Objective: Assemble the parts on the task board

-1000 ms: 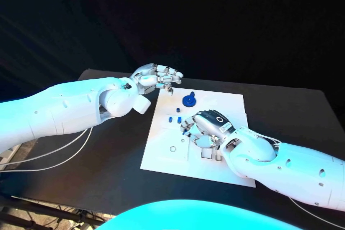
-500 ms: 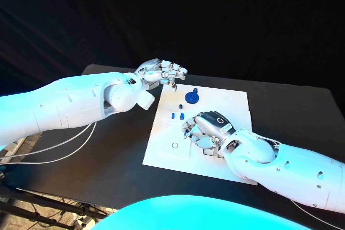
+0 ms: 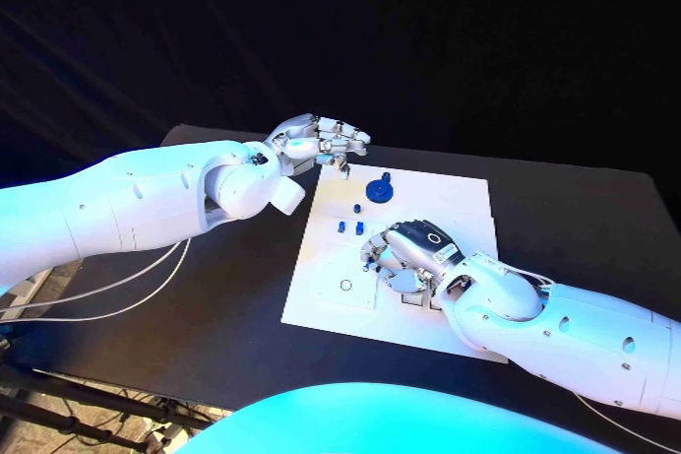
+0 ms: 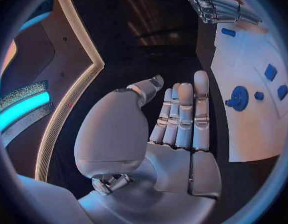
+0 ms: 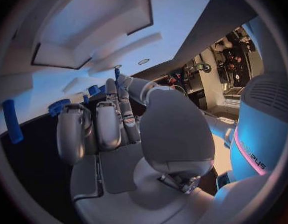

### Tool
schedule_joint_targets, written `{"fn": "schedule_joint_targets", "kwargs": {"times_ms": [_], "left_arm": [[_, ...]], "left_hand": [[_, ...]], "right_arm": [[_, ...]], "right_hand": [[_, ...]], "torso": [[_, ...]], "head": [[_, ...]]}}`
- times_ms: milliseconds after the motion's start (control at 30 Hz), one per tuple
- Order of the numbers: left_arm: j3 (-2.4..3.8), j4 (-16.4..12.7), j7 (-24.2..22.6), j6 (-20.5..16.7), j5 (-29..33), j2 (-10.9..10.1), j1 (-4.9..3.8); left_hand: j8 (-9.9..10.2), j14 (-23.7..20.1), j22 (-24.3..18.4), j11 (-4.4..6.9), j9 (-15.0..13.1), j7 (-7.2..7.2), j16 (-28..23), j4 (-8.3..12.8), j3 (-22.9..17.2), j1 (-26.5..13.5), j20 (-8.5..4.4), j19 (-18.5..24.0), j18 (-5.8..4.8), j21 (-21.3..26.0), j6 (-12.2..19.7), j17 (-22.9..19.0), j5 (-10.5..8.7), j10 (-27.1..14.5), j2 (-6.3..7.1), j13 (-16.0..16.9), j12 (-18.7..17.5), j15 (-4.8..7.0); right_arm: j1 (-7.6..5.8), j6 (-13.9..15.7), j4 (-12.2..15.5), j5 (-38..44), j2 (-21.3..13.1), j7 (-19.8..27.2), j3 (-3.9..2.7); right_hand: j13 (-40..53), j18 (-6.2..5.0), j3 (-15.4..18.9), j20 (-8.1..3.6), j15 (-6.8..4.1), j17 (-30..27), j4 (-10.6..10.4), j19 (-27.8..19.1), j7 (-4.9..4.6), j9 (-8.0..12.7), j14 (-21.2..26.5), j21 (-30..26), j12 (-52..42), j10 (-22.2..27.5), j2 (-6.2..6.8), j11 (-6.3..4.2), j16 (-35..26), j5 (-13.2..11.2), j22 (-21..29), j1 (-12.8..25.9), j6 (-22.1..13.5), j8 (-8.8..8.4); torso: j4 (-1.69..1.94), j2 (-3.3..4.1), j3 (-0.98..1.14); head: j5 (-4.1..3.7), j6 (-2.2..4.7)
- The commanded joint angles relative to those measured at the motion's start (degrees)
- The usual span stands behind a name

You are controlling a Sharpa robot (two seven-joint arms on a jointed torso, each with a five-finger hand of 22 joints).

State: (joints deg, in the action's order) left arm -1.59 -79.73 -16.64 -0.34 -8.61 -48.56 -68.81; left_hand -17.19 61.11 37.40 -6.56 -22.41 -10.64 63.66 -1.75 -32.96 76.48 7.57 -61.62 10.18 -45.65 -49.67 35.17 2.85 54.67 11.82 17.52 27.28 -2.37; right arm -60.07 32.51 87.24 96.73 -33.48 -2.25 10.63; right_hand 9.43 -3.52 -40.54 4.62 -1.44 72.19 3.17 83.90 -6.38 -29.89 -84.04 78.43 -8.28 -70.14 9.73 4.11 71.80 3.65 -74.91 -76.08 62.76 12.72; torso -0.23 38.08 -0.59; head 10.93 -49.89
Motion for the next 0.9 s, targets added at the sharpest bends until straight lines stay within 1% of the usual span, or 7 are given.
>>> {"fn": "schedule_joint_targets", "kwargs": {"times_ms": [33, 200, 633, 900], "left_arm": [[0.05, -0.1, -0.4, 0.7, 0.3, 0.0, -0.09], [0.05, -0.1, -0.4, 0.8, 0.3, 0.0, -0.1], [0.05, -0.2, -0.2, 0.9, 0.3, -0.1, -0.17], [0.05, -0.2, 0.0, 1.2, 0.3, -0.1, -0.22]], "left_hand": [[-0.3, -0.5, -0.1, -0.14, 0.0, -0.09, 0.2, 0.0, 0.5, 0.2, -0.09, -0.4, 0.35, 0.3, 0.5, -0.1, 0.23, -0.4, -0.37, 0.0, 0.4, -0.03], [-0.3, -0.5, -0.1, -0.14, 0.0, -0.09, 0.2, 0.0, 0.5, 0.2, -0.09, -0.4, 0.35, 0.3, 0.5, -0.1, 0.23, -0.4, -0.37, 0.0, 0.4, -0.03], [-0.3, -0.5, -0.1, -0.14, 0.0, -0.09, 0.2, 0.0, 0.5, 0.2, -0.09, -0.4, 0.35, 0.3, 0.5, -0.1, 0.23, -0.4, -0.37, 0.0, 0.4, -0.03], [-0.3, -0.6, -0.2, -0.15, -0.1, -0.08, 0.3, -0.2, 0.6, 0.2, -0.06, -0.4, 0.36, 0.5, 0.6, -0.1, 0.23, -0.5, -0.43, 0.0, 0.5, -0.05]], "right_arm": [[0.06, -1.6, 0.1, 1.1, 0.1, -0.3, 0.02], [0.06, -1.9, 0.1, 1.2, 0.2, -0.4, 0.02], [0.06, -2.8, -0.1, 1.5, 0.4, -0.9, 0.06], [0.05, -4.5, -0.2, 3.3, 0.8, -2.8, 0.09]], "right_hand": [[0.1, 0.87, -0.3, -0.34, -0.26, 0.0, 0.2, 1.0, -0.23, -0.1, -2.2, 0.0, 0.1, -1.7, -0.68, -1.33, 0.2, 0.4, -9.9, -0.2, 0.0, 0.05], [0.1, 0.87, -0.3, -0.34, -0.26, 0.0, 0.2, 1.0, -0.23, -0.1, -2.2, 0.0, 0.1, -1.7, -0.68, -1.33, 0.2, 0.4, -9.9, -0.2, 0.0, 0.05], [0.1, 0.87, -0.3, -0.34, -0.26, 0.0, 0.2, 1.0, -0.23, -0.1, -2.2, 0.0, 0.1, -1.7, -0.68, -1.33, 0.2, 0.4, -9.9, -0.2, 0.0, 0.05], [0.1, 0.85, -0.3, -0.31, -0.2, 0.0, 0.3, 0.9, -0.3, -0.2, -2.2, -0.1, 0.3, -1.7, -0.69, -1.27, 0.2, 0.4, -9.9, -0.1, -0.1, 0.02]], "torso": [[0.04, 0.02, -0.01], [0.05, -0.02, -0.04], [0.05, -0.02, -0.03], [0.04, -0.04, -0.05]], "head": [[0.03, -0.11], [0.33, -0.11], [0.32, -0.11], [0.22, -0.11]]}}
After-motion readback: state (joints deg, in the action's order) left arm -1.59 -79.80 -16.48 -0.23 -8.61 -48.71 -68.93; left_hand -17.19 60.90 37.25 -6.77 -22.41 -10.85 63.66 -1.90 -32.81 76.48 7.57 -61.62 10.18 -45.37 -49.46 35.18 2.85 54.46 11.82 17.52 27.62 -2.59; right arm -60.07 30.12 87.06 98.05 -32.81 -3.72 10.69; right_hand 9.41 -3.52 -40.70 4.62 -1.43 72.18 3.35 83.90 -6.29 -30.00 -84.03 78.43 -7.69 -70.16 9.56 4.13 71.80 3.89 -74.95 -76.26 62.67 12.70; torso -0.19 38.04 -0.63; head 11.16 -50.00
